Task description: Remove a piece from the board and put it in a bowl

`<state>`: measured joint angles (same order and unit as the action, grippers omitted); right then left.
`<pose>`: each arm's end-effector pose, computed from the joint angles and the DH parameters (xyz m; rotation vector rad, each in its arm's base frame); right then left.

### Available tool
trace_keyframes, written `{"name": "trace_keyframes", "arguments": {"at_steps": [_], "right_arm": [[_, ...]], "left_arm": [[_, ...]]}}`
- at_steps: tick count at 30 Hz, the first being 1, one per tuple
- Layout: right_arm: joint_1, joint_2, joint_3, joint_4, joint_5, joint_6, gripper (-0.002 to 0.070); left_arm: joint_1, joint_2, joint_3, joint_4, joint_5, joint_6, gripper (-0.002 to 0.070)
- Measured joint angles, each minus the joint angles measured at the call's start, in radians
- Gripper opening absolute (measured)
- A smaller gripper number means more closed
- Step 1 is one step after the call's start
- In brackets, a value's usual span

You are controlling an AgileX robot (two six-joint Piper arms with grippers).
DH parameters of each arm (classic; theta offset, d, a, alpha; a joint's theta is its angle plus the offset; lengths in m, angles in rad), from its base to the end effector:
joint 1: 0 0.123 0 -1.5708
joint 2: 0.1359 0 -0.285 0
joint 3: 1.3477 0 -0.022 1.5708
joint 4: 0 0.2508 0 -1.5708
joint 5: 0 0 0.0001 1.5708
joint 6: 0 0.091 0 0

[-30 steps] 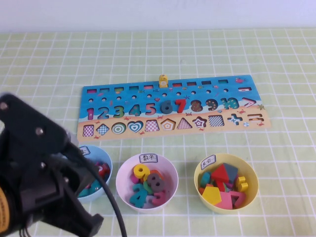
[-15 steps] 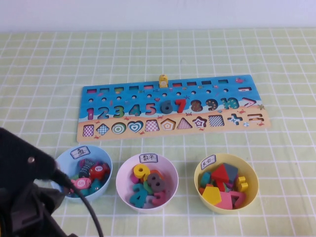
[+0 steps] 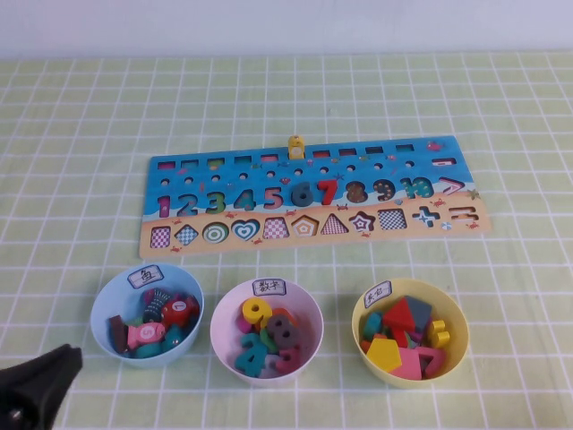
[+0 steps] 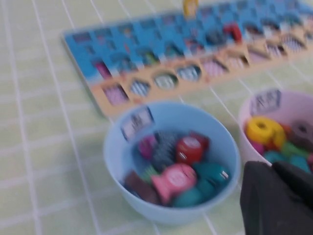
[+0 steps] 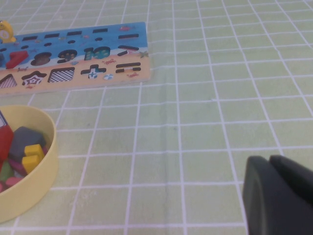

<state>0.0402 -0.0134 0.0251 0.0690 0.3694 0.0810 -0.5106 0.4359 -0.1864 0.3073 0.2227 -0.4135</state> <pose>0.0525 0.0044 0.1723 0.0809 1.8648 0.1516 0.0866 -0.0415 0.2251 0.3430 1.9305 -0.3474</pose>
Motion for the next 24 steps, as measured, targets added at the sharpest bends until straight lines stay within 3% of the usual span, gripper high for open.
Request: {"name": "trace_keyframes", "arguments": {"at_steps": [4, 8, 17, 24], "right_arm": [[0.000, 0.000, 0.000, 0.000, 0.000, 0.000, -0.0017], [0.000, 0.000, 0.000, 0.000, 0.000, 0.000, -0.0017], [0.000, 0.000, 0.000, 0.000, 0.000, 0.000, -0.0017], [0.000, 0.000, 0.000, 0.000, 0.000, 0.000, -0.0017]], "left_arm": [[0.142, -0.114, 0.145, -0.081, -0.223, 0.210, -0.0002], [0.231, -0.228, 0.205, -0.107, -0.277, 0.296, -0.0002], [0.389, -0.438, 0.210, -0.155, -0.043, 0.316, -0.0003], [0.406, -0.445, 0.212, -0.186, 0.137, 0.357, -0.0003]]}}
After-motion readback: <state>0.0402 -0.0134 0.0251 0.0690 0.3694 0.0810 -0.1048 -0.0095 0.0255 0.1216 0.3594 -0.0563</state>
